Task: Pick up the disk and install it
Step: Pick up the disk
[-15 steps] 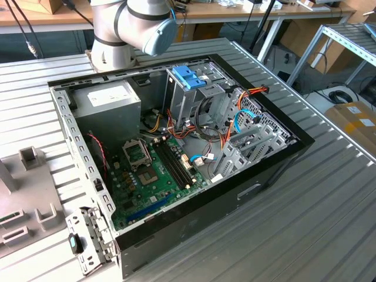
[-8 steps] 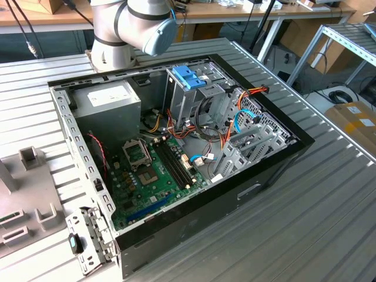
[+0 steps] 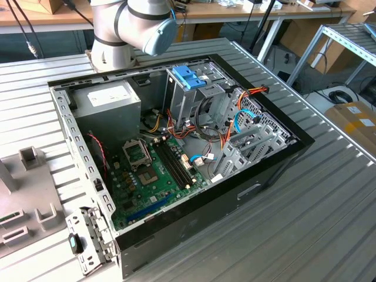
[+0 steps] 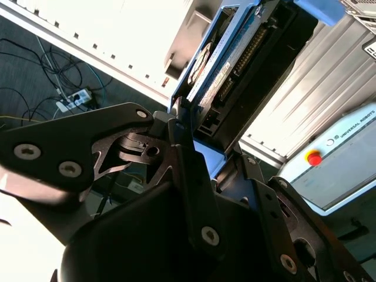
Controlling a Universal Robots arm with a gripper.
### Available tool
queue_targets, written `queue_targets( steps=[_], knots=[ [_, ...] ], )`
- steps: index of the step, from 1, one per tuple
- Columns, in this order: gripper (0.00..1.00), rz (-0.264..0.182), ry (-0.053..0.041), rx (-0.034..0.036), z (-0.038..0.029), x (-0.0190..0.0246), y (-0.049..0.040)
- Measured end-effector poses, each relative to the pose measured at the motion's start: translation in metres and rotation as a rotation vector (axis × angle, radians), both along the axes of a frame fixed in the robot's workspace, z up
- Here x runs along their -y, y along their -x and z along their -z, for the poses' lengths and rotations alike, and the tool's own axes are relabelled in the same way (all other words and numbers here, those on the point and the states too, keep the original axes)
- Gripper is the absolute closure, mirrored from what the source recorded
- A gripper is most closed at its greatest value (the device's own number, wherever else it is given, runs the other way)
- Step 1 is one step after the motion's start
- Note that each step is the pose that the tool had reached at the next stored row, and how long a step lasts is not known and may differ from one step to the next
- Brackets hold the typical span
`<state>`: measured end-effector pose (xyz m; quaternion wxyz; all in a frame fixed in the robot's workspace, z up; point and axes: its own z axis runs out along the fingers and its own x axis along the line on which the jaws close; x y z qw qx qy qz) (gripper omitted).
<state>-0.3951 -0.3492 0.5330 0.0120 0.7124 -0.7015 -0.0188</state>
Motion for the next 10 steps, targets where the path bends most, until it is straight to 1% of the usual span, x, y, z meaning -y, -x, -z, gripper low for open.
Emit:
queue_targets(
  steps=[10],
  knots=[
    [0.63, 0.000, 0.0004, 0.0000, 0.0000, 0.0000, -0.0039]
  ],
)
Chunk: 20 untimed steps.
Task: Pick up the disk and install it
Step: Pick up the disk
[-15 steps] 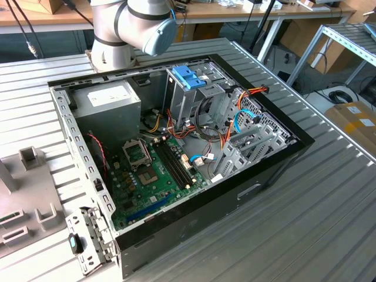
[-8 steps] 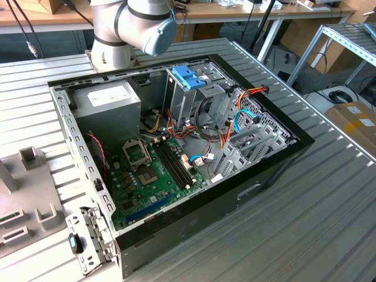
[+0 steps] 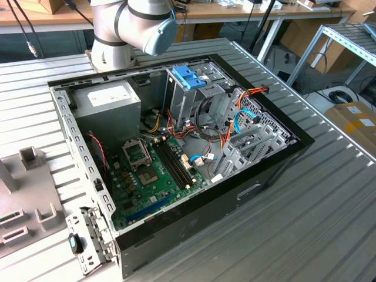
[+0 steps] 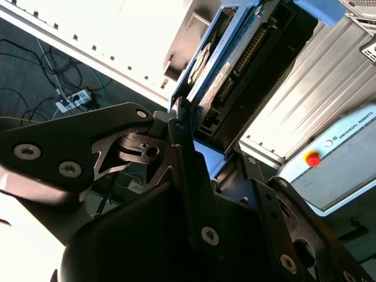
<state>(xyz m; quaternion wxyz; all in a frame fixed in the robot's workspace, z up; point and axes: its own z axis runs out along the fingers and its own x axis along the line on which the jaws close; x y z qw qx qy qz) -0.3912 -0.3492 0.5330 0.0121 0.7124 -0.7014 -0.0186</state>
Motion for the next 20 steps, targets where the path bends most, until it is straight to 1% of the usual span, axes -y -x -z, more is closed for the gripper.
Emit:
queue_targets(
  steps=[20],
  knots=[
    [0.63, 0.000, 0.0004, 0.0001, 0.0000, 0.0000, -0.0080]
  ],
)
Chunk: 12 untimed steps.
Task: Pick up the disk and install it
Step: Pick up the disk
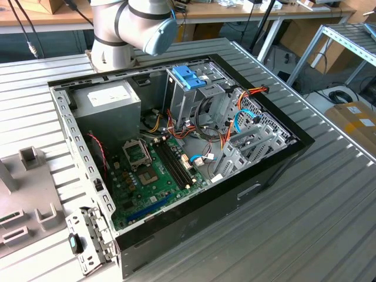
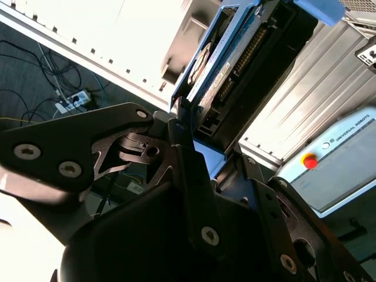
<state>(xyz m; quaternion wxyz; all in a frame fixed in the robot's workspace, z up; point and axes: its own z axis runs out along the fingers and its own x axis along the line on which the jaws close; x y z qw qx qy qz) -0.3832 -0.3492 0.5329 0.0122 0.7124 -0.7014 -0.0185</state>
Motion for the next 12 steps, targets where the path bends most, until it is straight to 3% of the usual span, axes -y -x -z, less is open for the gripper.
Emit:
queue_targets(
  steps=[12],
  knots=[
    [0.63, 0.000, 0.0002, -0.0001, 0.0000, 0.0000, -0.0061]
  ],
)
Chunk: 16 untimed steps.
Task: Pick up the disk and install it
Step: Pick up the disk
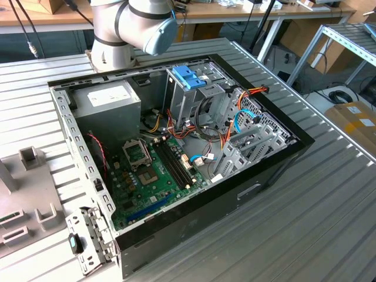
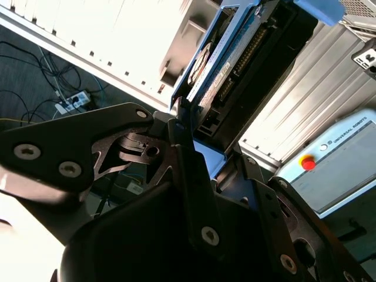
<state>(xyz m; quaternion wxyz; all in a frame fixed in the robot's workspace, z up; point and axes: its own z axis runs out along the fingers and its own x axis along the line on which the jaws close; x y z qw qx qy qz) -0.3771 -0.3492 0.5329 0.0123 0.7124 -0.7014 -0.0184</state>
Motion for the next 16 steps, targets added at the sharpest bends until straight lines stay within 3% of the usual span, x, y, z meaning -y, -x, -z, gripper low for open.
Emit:
queue_targets(
  steps=[16],
  knots=[
    [0.63, 0.000, 0.0006, 0.0000, 0.0000, 0.0000, -0.0081]
  ],
)
